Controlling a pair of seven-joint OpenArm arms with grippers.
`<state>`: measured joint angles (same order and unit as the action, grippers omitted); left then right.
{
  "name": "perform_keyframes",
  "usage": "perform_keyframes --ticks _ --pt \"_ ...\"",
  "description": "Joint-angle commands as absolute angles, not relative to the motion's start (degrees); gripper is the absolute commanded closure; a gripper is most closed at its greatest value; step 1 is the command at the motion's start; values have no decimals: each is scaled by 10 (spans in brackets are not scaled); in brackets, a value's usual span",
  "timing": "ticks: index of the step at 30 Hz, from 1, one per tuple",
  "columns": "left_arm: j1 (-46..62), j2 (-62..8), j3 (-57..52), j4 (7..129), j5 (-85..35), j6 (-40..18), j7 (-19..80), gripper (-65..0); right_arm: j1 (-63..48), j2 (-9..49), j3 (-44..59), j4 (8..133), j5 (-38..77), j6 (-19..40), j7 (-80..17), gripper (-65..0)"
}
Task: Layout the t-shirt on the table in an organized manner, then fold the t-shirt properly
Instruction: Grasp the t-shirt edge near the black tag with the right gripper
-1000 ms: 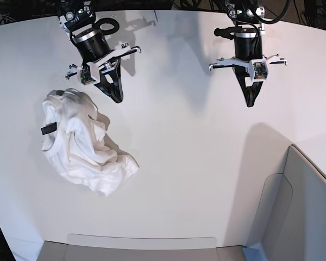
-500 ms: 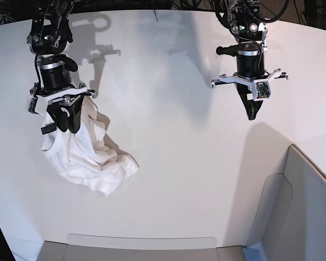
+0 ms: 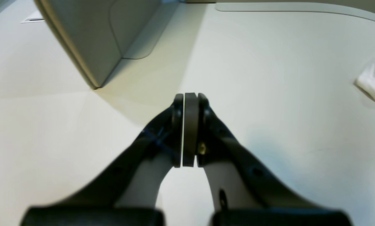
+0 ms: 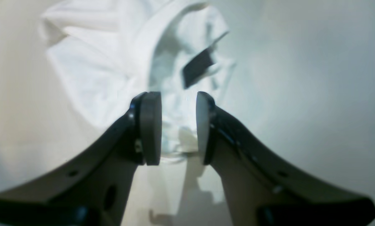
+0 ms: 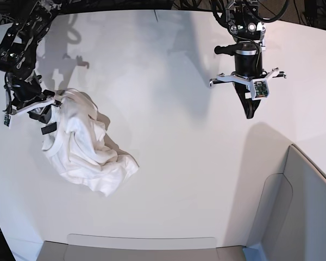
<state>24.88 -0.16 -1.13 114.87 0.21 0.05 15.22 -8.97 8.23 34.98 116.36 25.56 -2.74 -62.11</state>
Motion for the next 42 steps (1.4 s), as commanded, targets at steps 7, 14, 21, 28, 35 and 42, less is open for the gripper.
perform_keyframes --ticks 7,14,21,28,35,42 --pt "248 -2 -12 1157 5 2 138 -20 -82 131 327 1171 260 -22 -664 -195" --pt "248 -1 -11 1157 5 2 148 -20 -58 124 298 1123 259 -21 -663 -195" --pt "248 -1 -11 1157 5 2 170 -20 -33 127 284 1094 233 24 -663 -195" --pt "248 -1 -11 1157 5 2 170 -20 -16 130 245 1049 215 26 -661 -195" --pt "248 -1 -11 1157 5 2 170 -20 -22 127 231 1108 214 26 -664 -194" --pt "248 -1 -11 1157 5 2 170 -20 -51 129 231 1162 214 43 -664 -194"
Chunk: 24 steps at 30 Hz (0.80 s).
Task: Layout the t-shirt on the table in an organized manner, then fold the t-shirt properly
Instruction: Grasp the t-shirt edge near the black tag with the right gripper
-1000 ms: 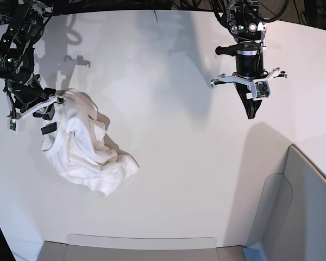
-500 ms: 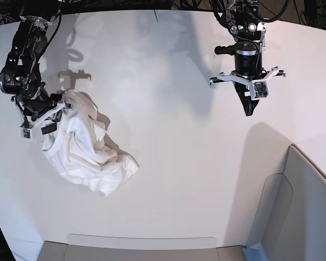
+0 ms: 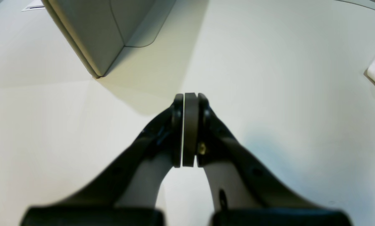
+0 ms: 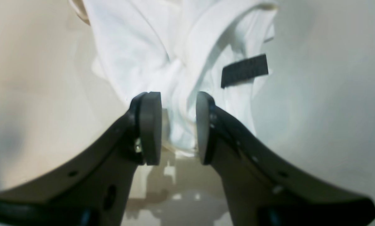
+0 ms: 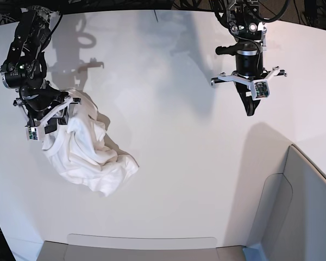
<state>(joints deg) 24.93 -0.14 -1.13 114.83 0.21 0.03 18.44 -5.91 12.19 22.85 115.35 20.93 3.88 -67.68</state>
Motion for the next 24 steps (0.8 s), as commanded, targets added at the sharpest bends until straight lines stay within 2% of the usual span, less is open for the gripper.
perform_keyframes --ticks 1,10,16,24 --pt "248 -1 -11 1157 5 2 170 -20 -51 127 233 1160 214 52 -668 -194" --pt "248 -1 -11 1157 5 2 170 -20 -29 117 233 1127 203 61 -695 -197" --pt "249 -1 -11 1157 5 2 170 -20 -22 119 233 1129 203 63 -695 -291" --pt "249 -1 -9 1157 5 2 170 -20 -13 117 246 1126 198 64 -695 -293"
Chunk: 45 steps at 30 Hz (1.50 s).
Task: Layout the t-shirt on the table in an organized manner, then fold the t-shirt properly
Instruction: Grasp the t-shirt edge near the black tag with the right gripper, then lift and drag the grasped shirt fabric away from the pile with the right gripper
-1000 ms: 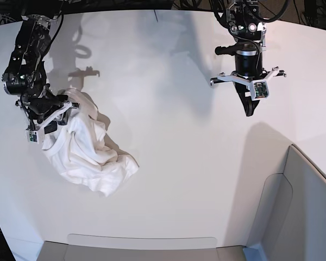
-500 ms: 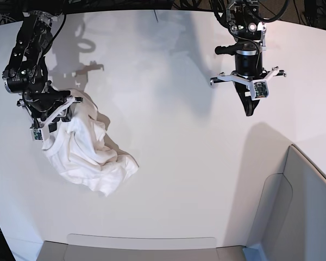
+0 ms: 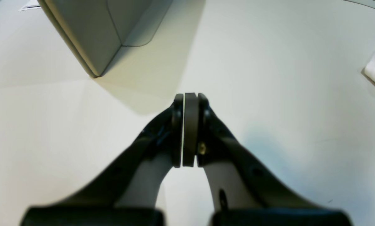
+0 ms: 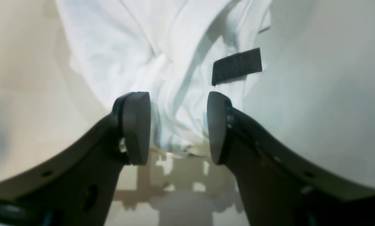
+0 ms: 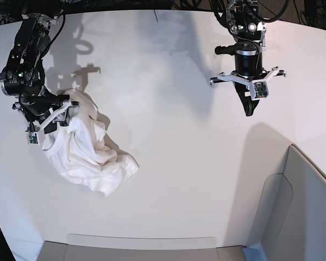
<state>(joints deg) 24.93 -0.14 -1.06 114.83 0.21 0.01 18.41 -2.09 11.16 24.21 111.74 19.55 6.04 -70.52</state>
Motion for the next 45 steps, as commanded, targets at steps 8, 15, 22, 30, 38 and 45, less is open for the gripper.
perform_keyframes --ticks 8,15,22,30,38,45 --pt "249 -1 -8 1157 5 2 170 -20 7 117 246 1062 198 64 -695 -293" --pt "249 -1 -9 1157 5 2 170 -20 17 117 243 1043 202 65 -693 -293" --pt "249 -1 -8 1157 5 2 170 -20 53 116 240 965 203 66 -693 -293" --pt "249 -1 -8 1157 5 2 170 -20 52 117 182 1004 196 137 -695 -279" --pt "252 -1 -8 1157 5 2 170 -20 56 116 87 1025 65 138 -695 0" --pt "252 -1 -7 1157 5 2 170 -20 54 86 49 1027 4 138 -694 0"
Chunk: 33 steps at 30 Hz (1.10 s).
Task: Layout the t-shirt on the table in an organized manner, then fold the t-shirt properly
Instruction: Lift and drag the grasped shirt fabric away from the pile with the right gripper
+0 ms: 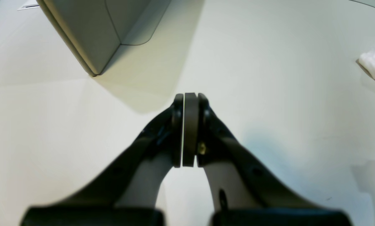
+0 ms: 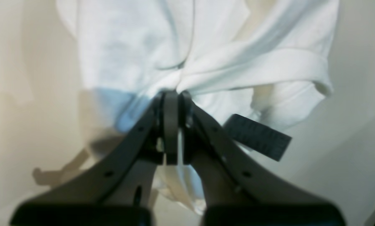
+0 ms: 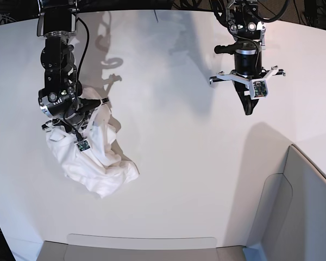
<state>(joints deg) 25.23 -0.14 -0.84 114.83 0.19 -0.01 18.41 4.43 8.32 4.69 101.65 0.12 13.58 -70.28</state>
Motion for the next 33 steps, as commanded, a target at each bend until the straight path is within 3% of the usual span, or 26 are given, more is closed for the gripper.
perform_keyframes --ticks 1,8,12,20,27,33 --pt "252 -1 -8 1157 5 2 170 -20 53 81 49 1030 0 138 -693 0" --pt "254 -1 -10 1157 5 2 170 -20 27 65 -4 1126 0 159 -691 0" --pt "254 -1 -7 1157 5 2 170 -20 25 63 -68 1133 -4 196 -692 0" --pt "254 -1 -11 1157 5 2 170 -20 26 37 -123 1164 -27 204 -693 0" --pt "262 0 -8 1157 5 2 170 -20 36 37 -297 1170 -121 304 -692 0" --pt "264 0 -8 1157 5 2 170 -20 58 36 -452 1150 -250 320 -641 0"
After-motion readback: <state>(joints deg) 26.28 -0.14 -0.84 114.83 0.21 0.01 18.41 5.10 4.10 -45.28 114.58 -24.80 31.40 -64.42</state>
